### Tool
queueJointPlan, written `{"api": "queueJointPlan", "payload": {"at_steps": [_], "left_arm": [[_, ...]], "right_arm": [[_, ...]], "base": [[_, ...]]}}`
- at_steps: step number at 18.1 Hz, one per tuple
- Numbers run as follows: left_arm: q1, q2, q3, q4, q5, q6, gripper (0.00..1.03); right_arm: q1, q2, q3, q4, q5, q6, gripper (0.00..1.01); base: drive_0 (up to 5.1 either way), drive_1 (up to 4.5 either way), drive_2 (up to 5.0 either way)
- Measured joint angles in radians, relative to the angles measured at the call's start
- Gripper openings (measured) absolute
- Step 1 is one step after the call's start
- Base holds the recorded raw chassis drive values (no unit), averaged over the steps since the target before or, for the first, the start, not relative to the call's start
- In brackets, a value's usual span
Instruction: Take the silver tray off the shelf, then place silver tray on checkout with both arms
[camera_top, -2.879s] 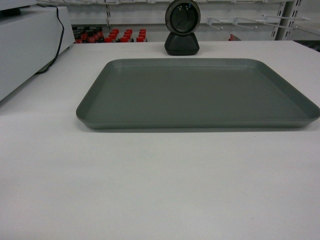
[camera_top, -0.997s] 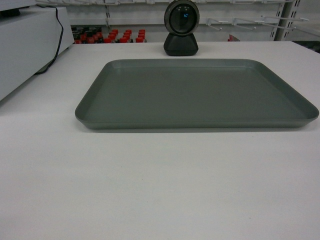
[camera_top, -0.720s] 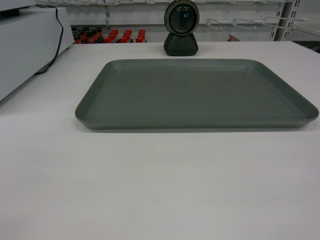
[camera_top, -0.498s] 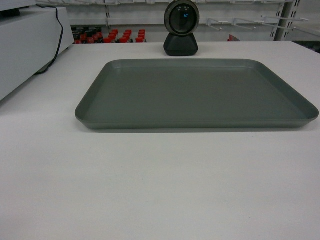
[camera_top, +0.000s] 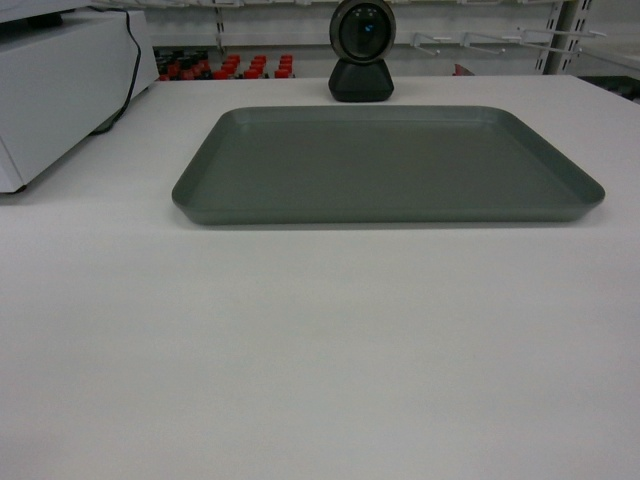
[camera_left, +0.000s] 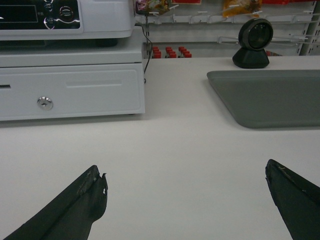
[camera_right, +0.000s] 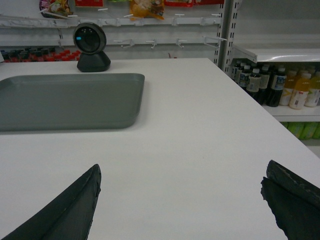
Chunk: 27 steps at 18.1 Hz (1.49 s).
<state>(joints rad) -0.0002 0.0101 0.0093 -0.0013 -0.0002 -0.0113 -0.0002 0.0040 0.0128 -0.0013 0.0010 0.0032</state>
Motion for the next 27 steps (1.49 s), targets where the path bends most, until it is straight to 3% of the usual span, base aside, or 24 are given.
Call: {"api": "queueJointPlan", "payload": {"at_steps": [16,27], "left_arm": [[0.0,0.0,0.0,-0.002,-0.002,0.0,0.98],[0.0,0.0,0.0,-0.002,0.0,0.0,0.98]], "right_arm": [[0.0,0.0,0.0,-0.002,-0.001,0.0,0.98],[0.0,0.0,0.0,-0.002,-0.001,-0.001,0.98]], "base": [[0.0,-4.12,4.2],[0.0,0.0,0.0]]}}
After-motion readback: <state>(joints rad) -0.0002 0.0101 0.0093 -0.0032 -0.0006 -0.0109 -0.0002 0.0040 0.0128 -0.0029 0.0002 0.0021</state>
